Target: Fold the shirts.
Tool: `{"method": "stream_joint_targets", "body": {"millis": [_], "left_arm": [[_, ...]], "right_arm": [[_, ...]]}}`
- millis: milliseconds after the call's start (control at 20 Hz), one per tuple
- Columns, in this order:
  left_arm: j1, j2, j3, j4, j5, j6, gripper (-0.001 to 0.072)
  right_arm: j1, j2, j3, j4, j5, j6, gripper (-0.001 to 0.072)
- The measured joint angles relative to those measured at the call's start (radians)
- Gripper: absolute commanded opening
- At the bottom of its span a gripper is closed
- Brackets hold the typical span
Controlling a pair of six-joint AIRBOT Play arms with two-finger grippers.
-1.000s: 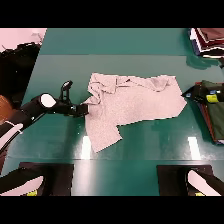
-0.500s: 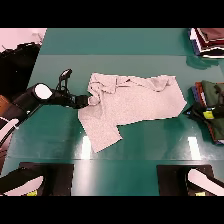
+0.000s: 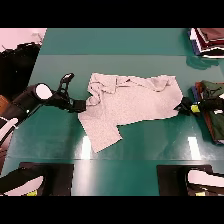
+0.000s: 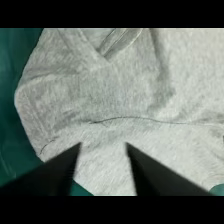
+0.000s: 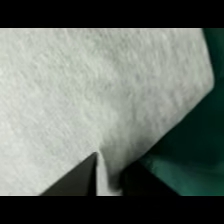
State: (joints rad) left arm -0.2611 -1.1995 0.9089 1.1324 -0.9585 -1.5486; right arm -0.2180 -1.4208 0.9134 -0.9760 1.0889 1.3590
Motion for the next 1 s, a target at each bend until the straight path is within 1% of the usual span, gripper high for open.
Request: {"method": "stream_joint_targets", "body": {"millis": [250,400,550,600,650,700,750,800,1000], "left_arm": [[0.000,0.000,-0.014,0.135,-0.071,-0.074,0.0543],[0.000,-0.007,-0.059,0.151,-0.041,-0.101,0.0543],[0.000,-0.033,-0.100,0.115,0.011,-0.111,0.0538],[0.000,-0.038,-0.106,0.095,0.031,-0.113,0.0383],[0.000,-0.045,-0.112,0.079,0.056,-0.115,0.0198],[0.000,-0.050,-0.117,0.066,0.075,-0.115,0.0070],[0.000,-0.054,-0.121,0.053,0.089,-0.117,0.0024],[0.000,-0.055,-0.122,0.041,0.100,-0.117,0.0024],[0.000,-0.015,-0.097,0.019,0.105,-0.119,0.0024]], "right_arm": [[0.017,-0.016,0.015,0.005,-0.008,-0.014,0.0063],[0.019,-0.018,0.018,0.005,-0.008,-0.017,0.0063],[0.020,-0.019,0.018,0.006,0.003,-0.019,0.0063],[0.020,-0.019,0.018,0.006,0.008,-0.019,0.0063],[0.020,-0.019,0.018,0.006,0.014,-0.019,0.0063],[0.020,-0.018,0.019,0.006,0.020,-0.019,0.0062],[0.020,-0.018,0.019,0.005,0.027,-0.019,0.0053],[0.020,-0.017,0.018,0.003,0.034,-0.020,0.0010],[0.021,0.042,0.031,0.004,0.051,-0.024,0.0009]]}}
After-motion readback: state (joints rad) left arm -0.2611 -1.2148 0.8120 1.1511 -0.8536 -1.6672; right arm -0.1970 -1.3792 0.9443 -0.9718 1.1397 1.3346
